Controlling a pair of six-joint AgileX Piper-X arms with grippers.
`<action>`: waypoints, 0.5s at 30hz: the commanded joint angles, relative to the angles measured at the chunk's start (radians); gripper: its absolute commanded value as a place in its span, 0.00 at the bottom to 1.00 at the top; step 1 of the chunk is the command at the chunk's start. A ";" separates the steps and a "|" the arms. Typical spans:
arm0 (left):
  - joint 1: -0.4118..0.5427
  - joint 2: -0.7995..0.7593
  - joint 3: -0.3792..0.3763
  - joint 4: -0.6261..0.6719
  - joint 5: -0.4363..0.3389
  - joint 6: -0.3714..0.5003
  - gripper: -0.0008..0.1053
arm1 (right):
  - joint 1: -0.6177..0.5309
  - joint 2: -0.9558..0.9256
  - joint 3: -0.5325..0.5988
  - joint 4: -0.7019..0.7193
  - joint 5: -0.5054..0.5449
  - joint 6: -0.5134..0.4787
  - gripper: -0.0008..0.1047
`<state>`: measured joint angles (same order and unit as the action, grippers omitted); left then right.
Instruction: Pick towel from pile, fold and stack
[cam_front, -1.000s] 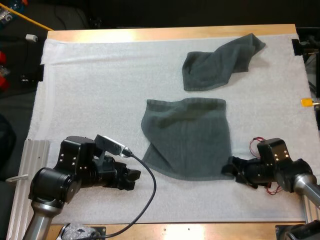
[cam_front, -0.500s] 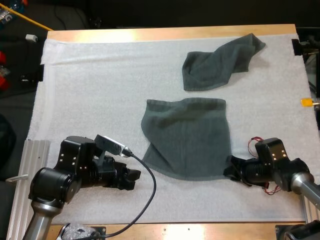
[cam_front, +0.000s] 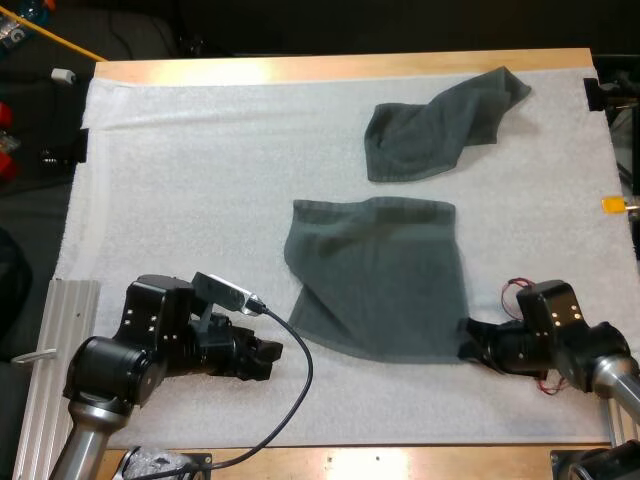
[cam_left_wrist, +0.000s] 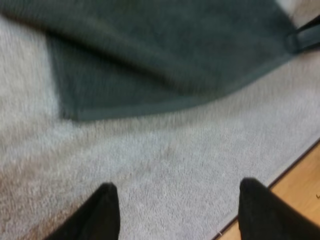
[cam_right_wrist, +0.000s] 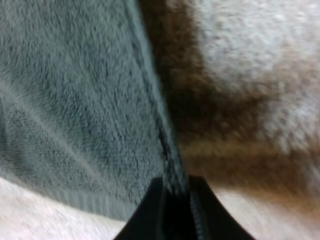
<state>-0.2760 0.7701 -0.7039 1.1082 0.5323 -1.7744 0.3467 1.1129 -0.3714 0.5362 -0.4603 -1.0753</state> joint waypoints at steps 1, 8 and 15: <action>0.001 -0.004 0.013 -0.022 0.012 -0.009 0.48 | -0.003 -0.028 0.003 0.056 0.010 -0.034 0.01; 0.001 0.077 0.060 -0.130 0.041 -0.068 0.48 | -0.003 -0.080 0.003 0.129 0.037 -0.071 0.01; -0.060 0.269 0.060 -0.227 0.035 -0.086 0.48 | -0.003 -0.080 0.003 0.136 0.037 -0.071 0.01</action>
<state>-0.3257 1.0302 -0.6451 0.8930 0.5688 -1.8508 0.3467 1.0407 -0.3714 0.6559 -0.4287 -1.1321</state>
